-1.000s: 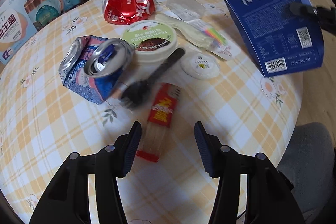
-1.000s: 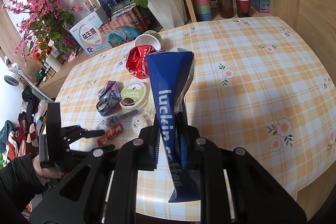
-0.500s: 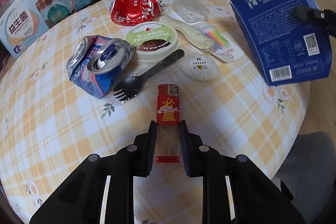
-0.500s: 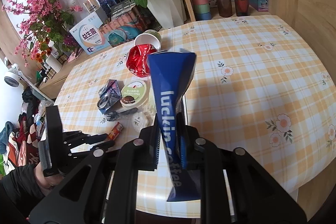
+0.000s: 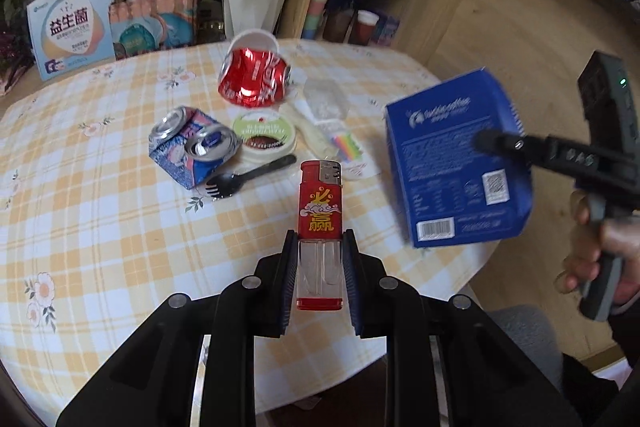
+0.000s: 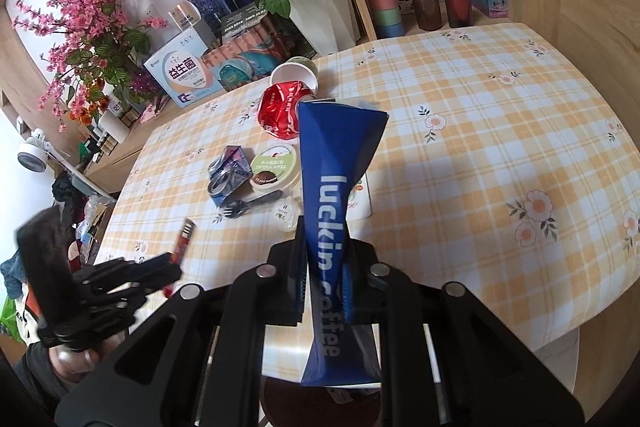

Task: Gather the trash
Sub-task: 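Carry the red lighter toward the bin with the left tool while the right tool carries the box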

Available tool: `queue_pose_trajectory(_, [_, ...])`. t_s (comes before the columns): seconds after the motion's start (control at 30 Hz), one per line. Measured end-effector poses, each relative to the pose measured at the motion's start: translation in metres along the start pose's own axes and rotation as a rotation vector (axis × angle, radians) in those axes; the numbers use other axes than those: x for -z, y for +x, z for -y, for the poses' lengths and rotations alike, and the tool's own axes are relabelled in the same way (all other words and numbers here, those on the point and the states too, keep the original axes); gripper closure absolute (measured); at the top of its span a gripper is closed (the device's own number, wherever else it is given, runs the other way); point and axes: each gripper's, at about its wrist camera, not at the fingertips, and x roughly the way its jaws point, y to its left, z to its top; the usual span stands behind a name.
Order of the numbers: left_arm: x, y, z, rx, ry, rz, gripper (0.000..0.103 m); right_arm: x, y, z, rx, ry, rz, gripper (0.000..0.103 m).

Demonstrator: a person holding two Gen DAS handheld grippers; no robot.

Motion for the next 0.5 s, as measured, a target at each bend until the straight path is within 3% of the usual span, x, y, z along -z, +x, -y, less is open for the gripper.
queue_pose_trajectory(0.27, [0.011,-0.065,0.025,-0.045,-0.034,0.101,0.081,0.022,-0.023,-0.019,-0.027,-0.007,-0.005,0.086])
queue_pose_trajectory(0.5, [0.042,-0.114,0.033,-0.073,-0.087,0.147,0.081,0.055,-0.044,-0.039,-0.059,-0.038,-0.032,0.086])
